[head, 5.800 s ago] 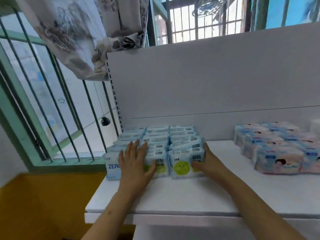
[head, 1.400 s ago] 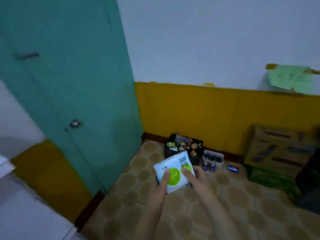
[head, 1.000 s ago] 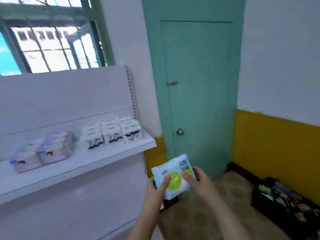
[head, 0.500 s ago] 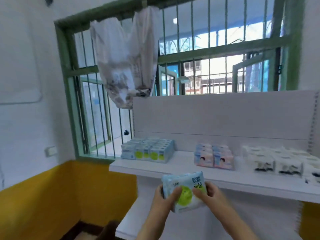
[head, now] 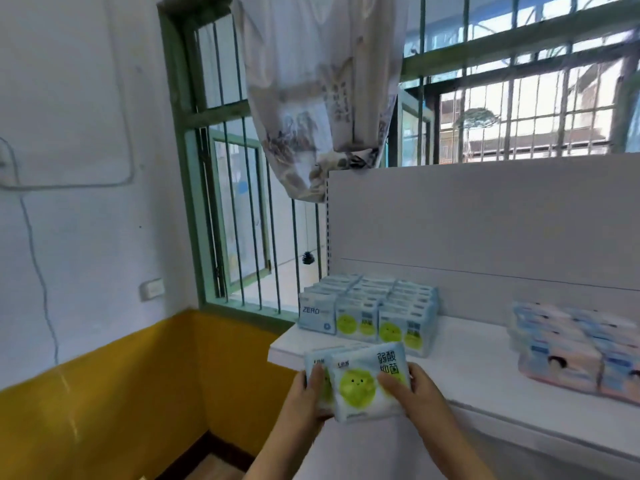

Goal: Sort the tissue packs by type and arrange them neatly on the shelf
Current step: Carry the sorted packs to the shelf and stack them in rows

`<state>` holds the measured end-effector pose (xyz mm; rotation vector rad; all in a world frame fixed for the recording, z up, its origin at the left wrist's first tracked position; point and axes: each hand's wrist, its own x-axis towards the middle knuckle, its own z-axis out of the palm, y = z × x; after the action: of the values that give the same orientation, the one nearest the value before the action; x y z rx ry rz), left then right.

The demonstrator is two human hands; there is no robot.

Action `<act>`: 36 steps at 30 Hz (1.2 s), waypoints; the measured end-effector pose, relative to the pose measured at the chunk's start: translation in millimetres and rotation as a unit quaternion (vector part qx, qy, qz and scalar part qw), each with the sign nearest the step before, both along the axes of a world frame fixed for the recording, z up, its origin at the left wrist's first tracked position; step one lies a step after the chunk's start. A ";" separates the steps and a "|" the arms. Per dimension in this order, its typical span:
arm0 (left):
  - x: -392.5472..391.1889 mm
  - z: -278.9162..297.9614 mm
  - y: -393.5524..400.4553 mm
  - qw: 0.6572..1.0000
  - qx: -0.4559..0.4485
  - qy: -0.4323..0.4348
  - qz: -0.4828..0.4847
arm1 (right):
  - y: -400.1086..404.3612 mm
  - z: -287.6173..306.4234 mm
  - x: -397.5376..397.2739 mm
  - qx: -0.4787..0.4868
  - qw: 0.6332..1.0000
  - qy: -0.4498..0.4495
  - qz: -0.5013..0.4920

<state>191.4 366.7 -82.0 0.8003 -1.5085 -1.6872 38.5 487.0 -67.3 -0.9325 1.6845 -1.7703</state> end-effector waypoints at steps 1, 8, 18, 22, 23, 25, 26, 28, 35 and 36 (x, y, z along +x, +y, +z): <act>-8.6 1.3 -16.8 1.000 0.000 -0.007 0.006 | -18.3 -2.0 -11.2 -0.005 1.000 -0.024 0.001; -36.7 10.9 -117.9 0.997 -0.044 -0.052 0.036 | -111.9 -0.3 -64.4 -0.057 0.996 -0.052 -0.039; -49.3 0.7 -238.4 0.969 -0.157 -0.190 0.017 | -187.7 -33.5 -59.1 0.143 0.903 0.299 -0.275; -48.2 3.0 -273.1 0.972 -0.169 -0.155 -0.048 | -197.8 -27.2 -53.0 0.117 0.885 0.333 -0.305; -48.4 4.1 -277.2 0.974 -0.162 -0.145 -0.066 | -198.3 -23.7 -49.5 0.095 0.877 0.346 -0.319; -50.9 0.5 -284.1 0.975 -0.164 -0.125 -0.079 | -199.1 -15.8 -44.5 0.075 0.866 0.370 -0.328; -53.3 -0.9 -286.1 0.977 -0.164 -0.113 -0.079 | -199.5 -11.2 -42.8 0.070 0.867 0.369 -0.327; -59.2 -3.7 -287.2 0.978 -0.164 -0.097 -0.090 | -200.2 -5.0 -40.5 0.083 0.859 0.373 -0.340; -70.4 -12.8 -284.0 0.949 -0.245 -0.129 -0.151 | -203.8 -0.4 -32.3 0.272 0.742 0.462 -0.403; -71.7 -11.9 -282.0 0.945 -0.255 -0.135 -0.155 | -204.1 0.2 -29.9 0.294 0.735 0.453 -0.409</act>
<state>119.8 84.8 -93.8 0.5441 -2.2369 -1.3222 8.6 282.8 -67.1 -0.8271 3.4406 -0.9404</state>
